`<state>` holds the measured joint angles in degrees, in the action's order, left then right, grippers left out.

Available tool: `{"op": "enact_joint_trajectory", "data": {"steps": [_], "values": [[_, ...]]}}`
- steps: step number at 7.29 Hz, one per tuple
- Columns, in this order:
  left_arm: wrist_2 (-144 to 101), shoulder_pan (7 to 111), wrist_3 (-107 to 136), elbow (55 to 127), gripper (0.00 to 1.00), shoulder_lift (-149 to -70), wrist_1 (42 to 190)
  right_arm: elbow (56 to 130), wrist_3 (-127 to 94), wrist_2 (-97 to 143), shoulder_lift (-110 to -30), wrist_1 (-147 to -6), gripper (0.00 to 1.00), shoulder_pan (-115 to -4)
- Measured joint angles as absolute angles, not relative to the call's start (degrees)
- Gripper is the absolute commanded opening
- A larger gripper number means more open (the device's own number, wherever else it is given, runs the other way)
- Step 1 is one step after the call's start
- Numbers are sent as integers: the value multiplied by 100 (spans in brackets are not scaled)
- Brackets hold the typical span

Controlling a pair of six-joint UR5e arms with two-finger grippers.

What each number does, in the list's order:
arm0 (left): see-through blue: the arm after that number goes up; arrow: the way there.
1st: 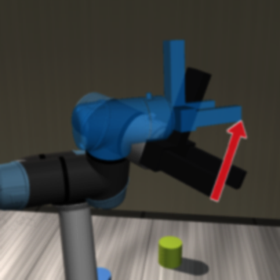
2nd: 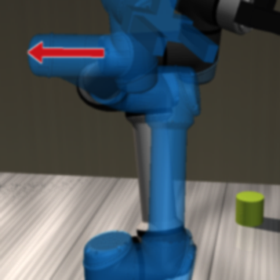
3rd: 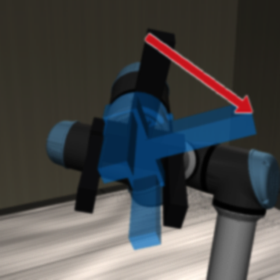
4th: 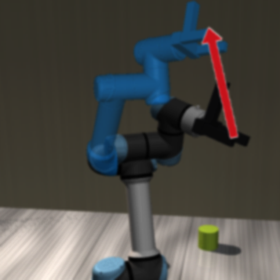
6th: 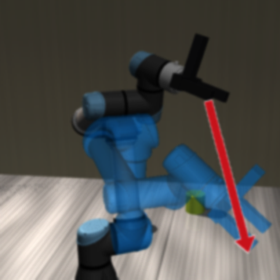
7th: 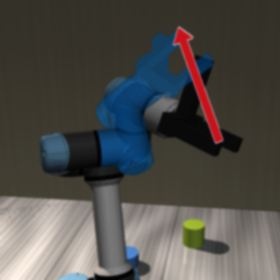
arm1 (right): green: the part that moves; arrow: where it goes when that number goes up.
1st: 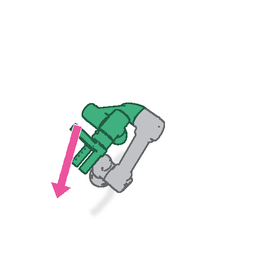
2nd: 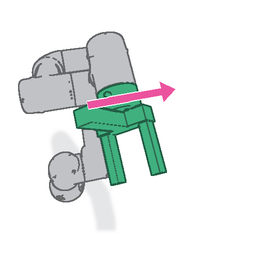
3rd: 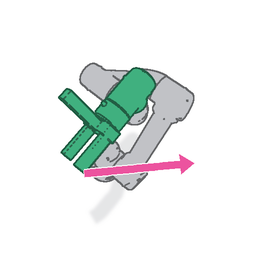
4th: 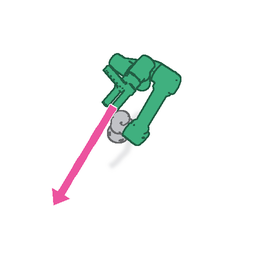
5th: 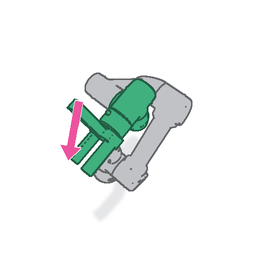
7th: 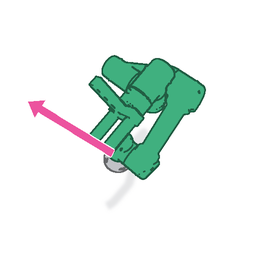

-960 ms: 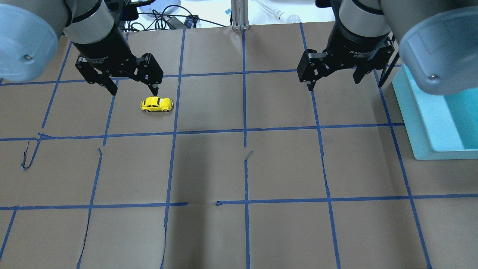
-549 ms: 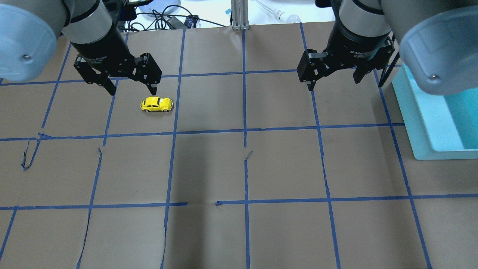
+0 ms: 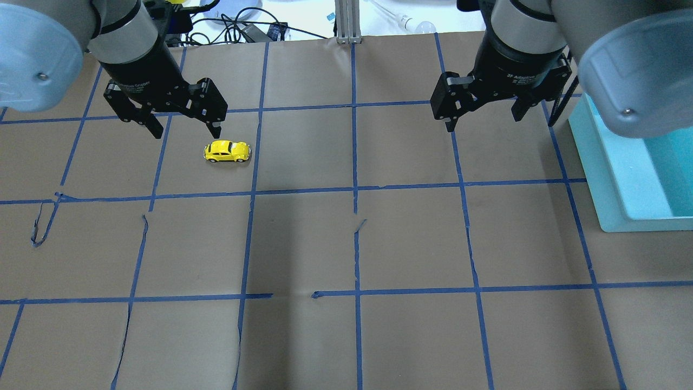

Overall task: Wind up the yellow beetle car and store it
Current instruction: 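Rotate and lower the open left gripper onto the yellow beetle car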

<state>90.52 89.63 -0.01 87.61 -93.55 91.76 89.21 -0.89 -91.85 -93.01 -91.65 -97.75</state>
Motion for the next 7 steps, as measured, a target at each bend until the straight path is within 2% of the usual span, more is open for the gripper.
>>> {"op": "enact_joint_trajectory", "data": {"steps": [3,7], "values": [[9037,8886,1713,8767,100,-9386,9039,8921,-94,-9179,-9307,-9159,100,-9782],[9023,8178,3255,9118,100,-9619,8749,8929,-96,-9179,-9300,-9156,100,-9770]]}}
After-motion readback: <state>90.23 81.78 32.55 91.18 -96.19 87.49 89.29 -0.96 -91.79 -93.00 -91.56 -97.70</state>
